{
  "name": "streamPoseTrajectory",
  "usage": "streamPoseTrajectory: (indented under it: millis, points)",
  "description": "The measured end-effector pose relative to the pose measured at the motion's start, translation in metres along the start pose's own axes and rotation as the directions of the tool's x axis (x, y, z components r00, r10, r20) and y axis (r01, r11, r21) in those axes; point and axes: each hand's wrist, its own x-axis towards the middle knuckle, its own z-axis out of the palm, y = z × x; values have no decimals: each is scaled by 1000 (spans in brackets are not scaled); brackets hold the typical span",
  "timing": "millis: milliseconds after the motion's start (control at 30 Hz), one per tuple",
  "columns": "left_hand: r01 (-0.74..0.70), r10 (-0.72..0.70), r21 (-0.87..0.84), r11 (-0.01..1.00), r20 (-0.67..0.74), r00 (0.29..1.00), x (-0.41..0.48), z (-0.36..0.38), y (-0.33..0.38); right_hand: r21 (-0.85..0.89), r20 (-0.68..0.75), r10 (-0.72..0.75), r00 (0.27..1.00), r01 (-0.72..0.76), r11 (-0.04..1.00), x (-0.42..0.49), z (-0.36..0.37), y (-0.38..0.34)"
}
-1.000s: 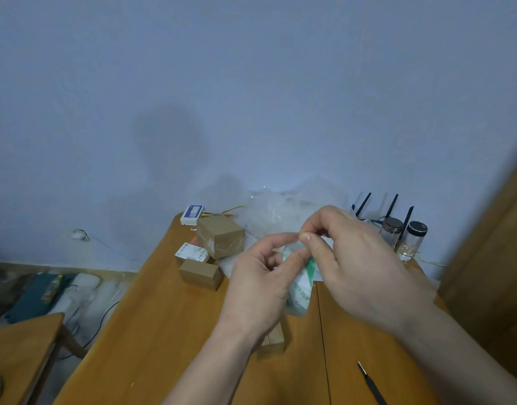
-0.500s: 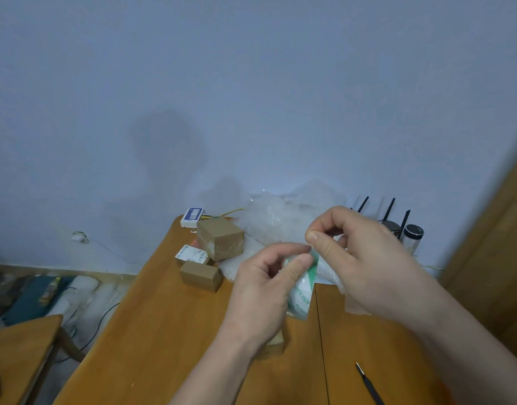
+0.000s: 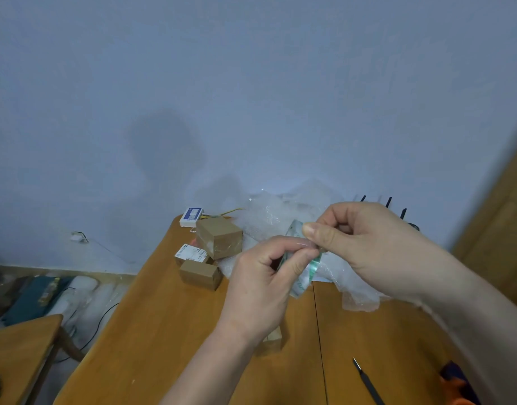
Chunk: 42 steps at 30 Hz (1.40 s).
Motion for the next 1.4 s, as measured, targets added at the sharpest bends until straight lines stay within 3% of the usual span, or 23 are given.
streamPoseTrajectory:
  millis: [267, 600, 767, 933, 1000, 1100, 1167, 1400]
  points:
    - [14, -13, 38, 999, -30, 999, -3, 3, 1, -2, -49, 33, 998, -33, 999, -5, 1, -3]
    - [-36, 42, 114, 993, -47, 998, -5, 5, 5, -147, -126, 50, 991, -68, 987, -9, -2, -8]
    - [-7, 12, 88, 996, -56, 998, -4, 11, 5, -335, -192, -84, 978, 15, 942, -13, 5, -7]
    - [13, -14, -21, 1000, -84, 996, -1, 12, 11, -327, -289, -279, 916, 179, 928, -14, -2, 4]
    - [30, -38, -95, 995, -76, 996, 2, 11, 14, -420, -246, -431, 868, 306, 855, -18, -9, 6]
    - [16, -25, -136, 991, -62, 998, 5, 11, 18, -670, -70, -613, 787, 419, 613, -17, -12, 16]
    - [-4, -2, -124, 992, -55, 999, 4, 12, 19, -761, -24, -678, 734, 426, 489, -12, -10, 21]
    - [-14, 14, -8, 1000, -4, 1000, 2, 10, 22, -805, -36, -764, 644, 434, 404, -5, -11, 21]
